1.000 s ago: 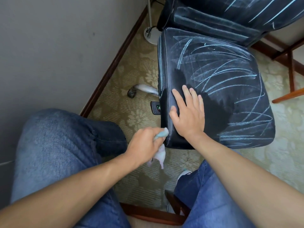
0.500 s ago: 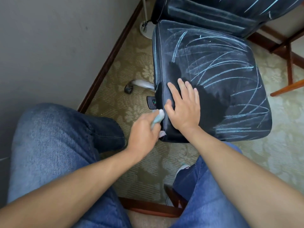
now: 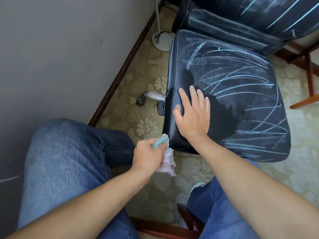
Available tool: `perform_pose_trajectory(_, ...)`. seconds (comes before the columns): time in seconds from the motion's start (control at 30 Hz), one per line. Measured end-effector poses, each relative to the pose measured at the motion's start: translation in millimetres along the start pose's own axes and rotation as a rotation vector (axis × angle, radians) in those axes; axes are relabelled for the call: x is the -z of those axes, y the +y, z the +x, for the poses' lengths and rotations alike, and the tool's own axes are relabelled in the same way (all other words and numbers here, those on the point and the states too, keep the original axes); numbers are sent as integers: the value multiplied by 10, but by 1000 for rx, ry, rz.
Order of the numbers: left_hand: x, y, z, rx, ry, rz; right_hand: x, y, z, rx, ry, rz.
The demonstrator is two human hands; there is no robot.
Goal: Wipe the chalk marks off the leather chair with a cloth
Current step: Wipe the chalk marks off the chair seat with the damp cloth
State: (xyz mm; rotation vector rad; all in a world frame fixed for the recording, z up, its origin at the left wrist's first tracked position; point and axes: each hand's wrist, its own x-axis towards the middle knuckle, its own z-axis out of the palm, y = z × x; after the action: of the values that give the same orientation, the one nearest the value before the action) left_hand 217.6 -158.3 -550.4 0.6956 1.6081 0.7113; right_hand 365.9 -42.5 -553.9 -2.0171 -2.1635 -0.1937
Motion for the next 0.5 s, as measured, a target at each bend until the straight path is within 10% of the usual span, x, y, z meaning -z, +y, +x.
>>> perform_pose_trajectory(0.5,5,982,1053,-522,59,330,-18,33,-52,23,-23,-34)
